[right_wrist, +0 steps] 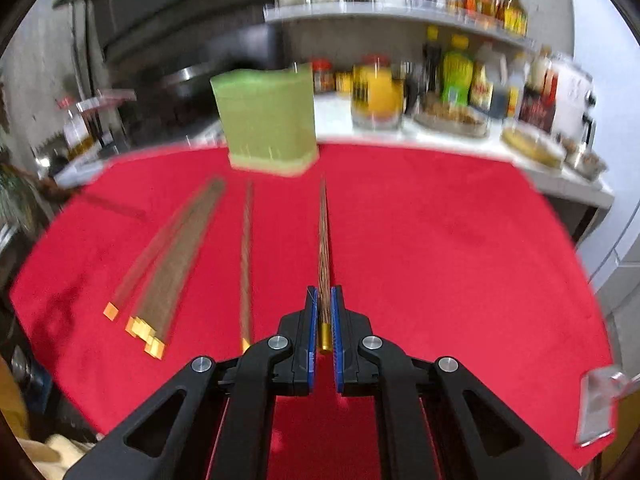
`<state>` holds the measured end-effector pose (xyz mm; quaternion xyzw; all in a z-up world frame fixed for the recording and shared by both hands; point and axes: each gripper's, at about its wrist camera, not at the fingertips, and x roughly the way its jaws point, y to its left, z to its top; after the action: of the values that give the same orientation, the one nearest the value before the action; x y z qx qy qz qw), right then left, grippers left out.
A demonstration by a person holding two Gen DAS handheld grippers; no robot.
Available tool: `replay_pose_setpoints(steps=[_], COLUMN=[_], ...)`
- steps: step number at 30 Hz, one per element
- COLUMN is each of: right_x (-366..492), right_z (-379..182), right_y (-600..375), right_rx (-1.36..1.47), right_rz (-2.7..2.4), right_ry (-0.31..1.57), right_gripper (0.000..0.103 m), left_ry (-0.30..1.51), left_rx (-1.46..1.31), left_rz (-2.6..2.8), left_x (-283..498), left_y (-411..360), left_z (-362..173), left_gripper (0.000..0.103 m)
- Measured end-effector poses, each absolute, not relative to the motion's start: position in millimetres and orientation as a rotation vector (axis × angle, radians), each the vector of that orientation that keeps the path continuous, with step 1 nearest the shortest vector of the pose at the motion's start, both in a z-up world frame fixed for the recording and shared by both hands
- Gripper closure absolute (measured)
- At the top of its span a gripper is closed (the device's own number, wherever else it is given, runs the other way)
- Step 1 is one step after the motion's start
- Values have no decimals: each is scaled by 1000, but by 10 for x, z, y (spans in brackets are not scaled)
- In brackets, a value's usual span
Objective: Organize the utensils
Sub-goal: 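Lift the chopstick upright with the left gripper over the green holder while the right gripper does likewise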
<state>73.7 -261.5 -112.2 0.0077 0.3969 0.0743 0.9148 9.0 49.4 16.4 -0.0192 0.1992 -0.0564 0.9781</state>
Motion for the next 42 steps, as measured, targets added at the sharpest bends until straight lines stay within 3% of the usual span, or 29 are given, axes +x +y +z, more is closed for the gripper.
replay_pose_setpoints(steps=[6,13,17,22,28,30,33,42], right_x=[715,522,531,453,483,473,400,124], right_z=[-1354,-1371,-1383,-1390,-1404,-1395,-1234,-52], right_y=[-2552,-2570,-2561,-2568,-2572,-2563,-2567,-2743], right_rx=[-27,-20,-17,-12,2,0,-8,48], right_rz=[164,177,162,154,158,151,148,157], right_ry=[846,825,793,779,754,756,717,467], right_gripper=[94,78,77,79,96,96,96,96], left_ry=[422,442,448,455,460,457,446,383], left_rx=[-31,-25,-19,-8,-6,-8,-11,-18], left_rz=[-107,-112,-117,-122,-126,-122,-114,-122], left_x=[92,117,127,127,134,135,118,52], left_y=[474,458,430,390,385,383,397,399], left_z=[93,49,35,27,12,18,37,205], left_gripper=[96,96,96,96,96,96,96,96])
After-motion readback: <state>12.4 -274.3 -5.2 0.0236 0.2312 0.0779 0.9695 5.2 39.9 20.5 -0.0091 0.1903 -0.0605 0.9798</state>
